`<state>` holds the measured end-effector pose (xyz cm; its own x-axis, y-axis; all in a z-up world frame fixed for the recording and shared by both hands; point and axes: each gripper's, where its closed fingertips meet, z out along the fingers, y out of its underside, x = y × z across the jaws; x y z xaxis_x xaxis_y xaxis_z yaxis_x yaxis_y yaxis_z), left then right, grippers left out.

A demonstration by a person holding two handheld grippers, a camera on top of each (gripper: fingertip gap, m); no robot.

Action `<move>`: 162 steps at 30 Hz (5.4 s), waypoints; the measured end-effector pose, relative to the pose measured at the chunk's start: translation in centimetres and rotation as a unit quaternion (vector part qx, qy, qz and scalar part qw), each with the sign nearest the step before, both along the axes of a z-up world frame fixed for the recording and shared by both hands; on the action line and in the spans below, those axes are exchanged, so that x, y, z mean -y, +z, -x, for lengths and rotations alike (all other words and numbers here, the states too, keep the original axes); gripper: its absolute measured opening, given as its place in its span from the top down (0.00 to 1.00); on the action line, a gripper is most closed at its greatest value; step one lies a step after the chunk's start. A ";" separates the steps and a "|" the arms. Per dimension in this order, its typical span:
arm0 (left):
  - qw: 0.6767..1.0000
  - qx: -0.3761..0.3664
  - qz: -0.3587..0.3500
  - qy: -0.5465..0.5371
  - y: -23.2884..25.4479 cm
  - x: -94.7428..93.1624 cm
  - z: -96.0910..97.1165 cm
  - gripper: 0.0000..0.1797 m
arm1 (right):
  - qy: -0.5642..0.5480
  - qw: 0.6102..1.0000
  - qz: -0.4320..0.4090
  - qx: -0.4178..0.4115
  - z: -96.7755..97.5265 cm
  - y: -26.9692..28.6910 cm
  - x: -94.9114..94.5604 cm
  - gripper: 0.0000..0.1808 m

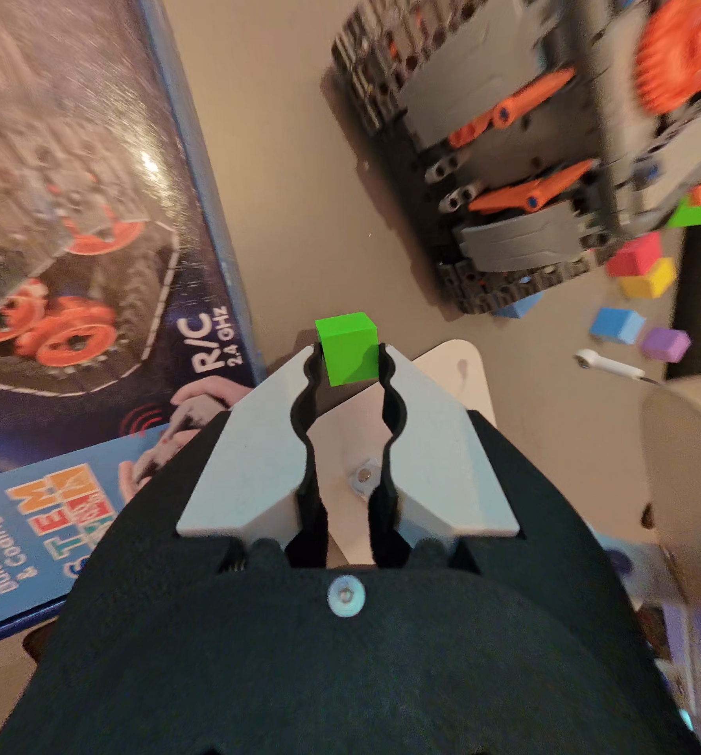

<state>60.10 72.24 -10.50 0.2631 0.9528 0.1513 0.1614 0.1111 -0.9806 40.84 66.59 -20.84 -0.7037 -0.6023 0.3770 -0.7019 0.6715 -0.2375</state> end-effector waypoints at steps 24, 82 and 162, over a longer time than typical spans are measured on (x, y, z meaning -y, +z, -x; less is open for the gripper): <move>1.000 -0.002 -0.001 -0.007 0.2 -0.9 1.8 0.95 | 0.091 0.710 0.415 0.561 -12.1 22.7 -12.5 0.86; 0.964 0.091 0.232 0.092 9.1 21.2 14.1 0.58 | 0.080 0.699 0.430 0.566 -12.5 20.0 -13.7 0.81; 0.980 0.030 0.178 -0.086 12.9 -5.8 3.9 0.76 | 0.031 0.705 0.432 0.562 -10.8 16.4 -14.3 0.91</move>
